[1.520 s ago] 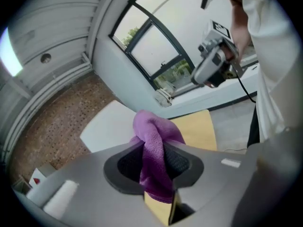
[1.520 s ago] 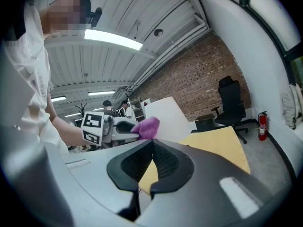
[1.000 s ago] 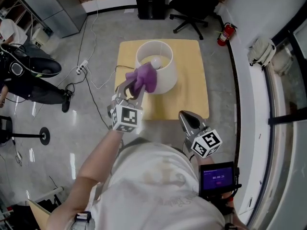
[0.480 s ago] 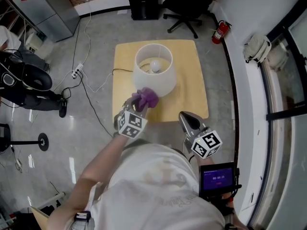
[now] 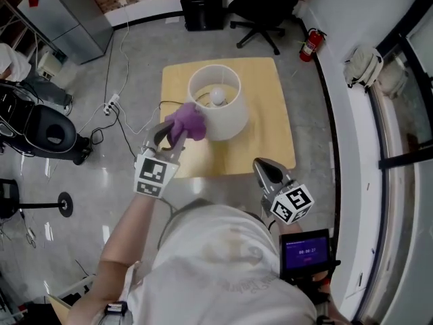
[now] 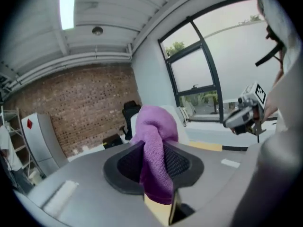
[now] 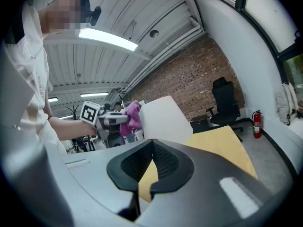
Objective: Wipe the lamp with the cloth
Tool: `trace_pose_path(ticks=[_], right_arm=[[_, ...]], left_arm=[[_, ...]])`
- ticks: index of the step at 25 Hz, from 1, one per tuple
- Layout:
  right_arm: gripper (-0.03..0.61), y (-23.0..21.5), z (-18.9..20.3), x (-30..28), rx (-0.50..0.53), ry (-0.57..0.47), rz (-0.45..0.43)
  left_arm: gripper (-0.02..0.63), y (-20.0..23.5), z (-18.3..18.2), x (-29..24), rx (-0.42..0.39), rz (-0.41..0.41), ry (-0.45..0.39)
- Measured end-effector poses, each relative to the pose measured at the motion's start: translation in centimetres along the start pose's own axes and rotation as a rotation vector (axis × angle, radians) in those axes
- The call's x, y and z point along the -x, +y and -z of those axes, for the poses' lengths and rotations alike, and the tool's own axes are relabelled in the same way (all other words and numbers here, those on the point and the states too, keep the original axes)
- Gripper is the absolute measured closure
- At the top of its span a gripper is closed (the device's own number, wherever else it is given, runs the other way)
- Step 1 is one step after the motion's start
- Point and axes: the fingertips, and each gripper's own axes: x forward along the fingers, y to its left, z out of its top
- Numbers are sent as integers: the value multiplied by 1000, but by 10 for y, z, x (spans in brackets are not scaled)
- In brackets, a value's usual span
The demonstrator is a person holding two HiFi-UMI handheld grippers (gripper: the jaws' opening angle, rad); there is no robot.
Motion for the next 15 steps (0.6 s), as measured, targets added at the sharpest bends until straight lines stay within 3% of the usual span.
trace_pose_path(ticks=[3,7,12,15], right_arm=[[565,-1,4,2,-15,-14,3],[565,-2,4,9,-28,-34,19],[565,-13,3,29,-43,-71,85],[565,-23,1,45,-61,-97,141]], left_arm=[[511,20,-69,-4,-143,32,-81],[511,9,-108,-49,-435,203,38],[509,-25,-84,-98,-823,527,299],[509,-29,-60,-119,-977,635,421]])
